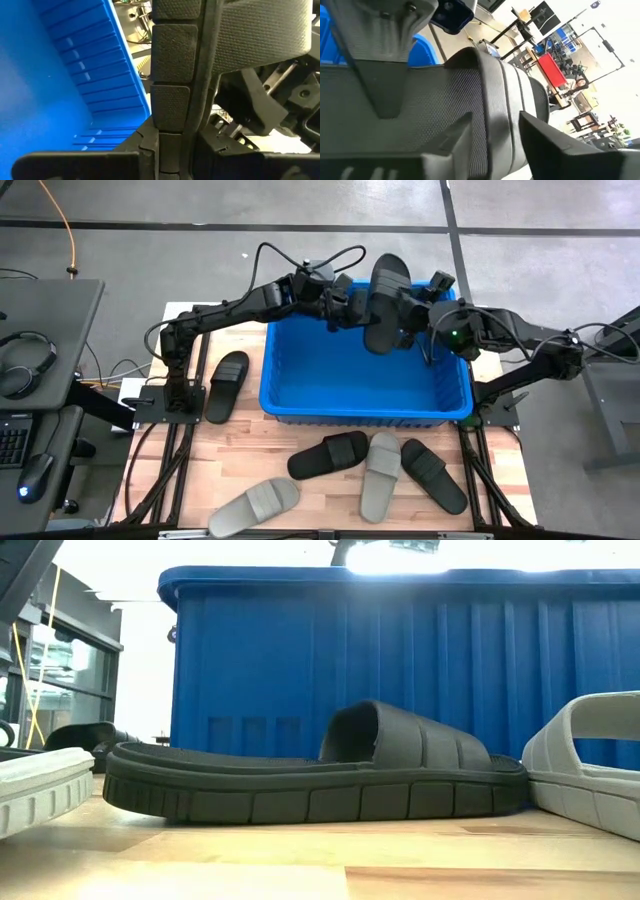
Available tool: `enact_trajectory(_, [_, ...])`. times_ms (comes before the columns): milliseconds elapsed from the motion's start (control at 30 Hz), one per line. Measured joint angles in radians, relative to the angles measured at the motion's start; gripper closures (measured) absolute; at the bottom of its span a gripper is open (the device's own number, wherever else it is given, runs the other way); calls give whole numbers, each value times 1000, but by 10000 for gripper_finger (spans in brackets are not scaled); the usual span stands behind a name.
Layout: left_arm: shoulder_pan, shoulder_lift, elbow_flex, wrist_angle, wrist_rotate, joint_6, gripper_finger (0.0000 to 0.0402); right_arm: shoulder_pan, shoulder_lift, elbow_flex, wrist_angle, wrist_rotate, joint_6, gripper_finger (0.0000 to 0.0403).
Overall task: Pick and place slides into bin
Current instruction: Put the black slides into the blue bin
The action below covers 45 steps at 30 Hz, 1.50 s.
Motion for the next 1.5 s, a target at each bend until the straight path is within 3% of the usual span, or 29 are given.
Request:
enact_trajectory(300, [0,0,0,-13,2,1,343,0,0,0,7,-19,-15,387])
enact_trajectory(567, [1,-1,0,-11,2,1,309,0,0,0,4,10,-56,400])
enact_trajectory(900, [7,-3,1,-20,23,45,159,0,0,0,-68,83,-77,402])
enact_trajectory(1100, [56,-10,1,-94,116,180,92,0,-3,0,-153,78,-31,402])
enact_trajectory(1333, [130,-84,1,-360,118,411,105,-36,0,0,-231,-91,76,402])
enact_trajectory(1500, [155,-162,1,-429,104,513,137,-92,41,0,-216,-187,73,402])
